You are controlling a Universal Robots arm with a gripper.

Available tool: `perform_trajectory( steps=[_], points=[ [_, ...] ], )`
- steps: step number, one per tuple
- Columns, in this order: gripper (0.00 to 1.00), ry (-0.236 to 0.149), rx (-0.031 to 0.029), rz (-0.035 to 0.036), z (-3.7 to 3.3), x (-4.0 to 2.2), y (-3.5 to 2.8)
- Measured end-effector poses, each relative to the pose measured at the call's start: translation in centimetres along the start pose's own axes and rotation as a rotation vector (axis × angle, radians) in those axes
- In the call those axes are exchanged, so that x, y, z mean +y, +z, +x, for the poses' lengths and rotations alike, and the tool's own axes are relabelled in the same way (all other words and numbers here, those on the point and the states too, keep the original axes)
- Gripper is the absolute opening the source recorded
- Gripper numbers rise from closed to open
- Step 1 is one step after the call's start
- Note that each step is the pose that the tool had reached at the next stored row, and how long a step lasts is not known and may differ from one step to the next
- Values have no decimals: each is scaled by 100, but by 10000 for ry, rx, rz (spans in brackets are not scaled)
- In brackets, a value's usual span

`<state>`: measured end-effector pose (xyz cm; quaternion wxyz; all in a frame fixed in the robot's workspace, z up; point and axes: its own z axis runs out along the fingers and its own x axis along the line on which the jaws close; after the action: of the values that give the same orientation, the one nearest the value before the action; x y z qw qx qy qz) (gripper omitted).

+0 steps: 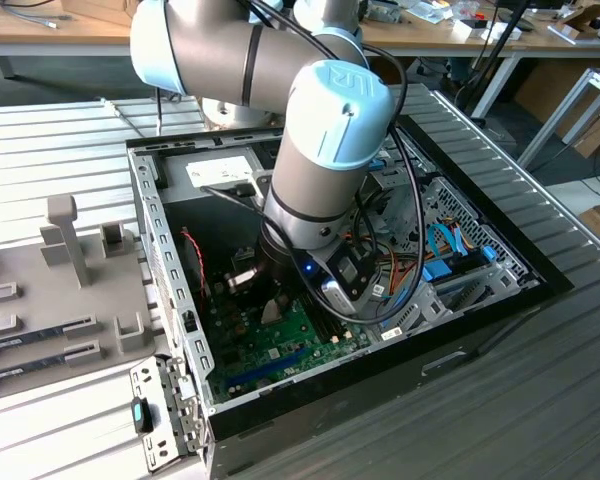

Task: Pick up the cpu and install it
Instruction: 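Place the cpu into insertion slot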

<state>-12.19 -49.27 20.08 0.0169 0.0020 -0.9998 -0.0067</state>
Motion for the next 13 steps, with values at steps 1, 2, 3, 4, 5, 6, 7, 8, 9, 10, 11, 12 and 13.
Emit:
perform_trajectory(
  steps=[1, 2, 3, 4, 5, 6, 7, 8, 9, 10, 11, 12, 13],
  points=[
    [46, 0, 0, 0, 1, 0, 2],
    [46, 1, -1, -1, 1, 0, 3],
    [46, 1, -1, -2, 1, 0, 3],
    [46, 1, -1, -2, 1, 0, 3],
    [46, 1, 0, -1, 1, 0, 3],
    [46, 1, -1, -2, 1, 0, 4],
    [46, 1, -1, -1, 1, 0, 4],
    [46, 1, -1, 0, 1, 0, 3],
    [44, 0, -1, -1, 1, 0, 3],
    [42, 1, -1, -1, 1, 0, 3],
    [42, 1, -1, -2, 1, 0, 4],
    [42, 1, -1, -2, 1, 0, 4],
    [42, 1, -1, -1, 1, 0, 4]
  ],
)
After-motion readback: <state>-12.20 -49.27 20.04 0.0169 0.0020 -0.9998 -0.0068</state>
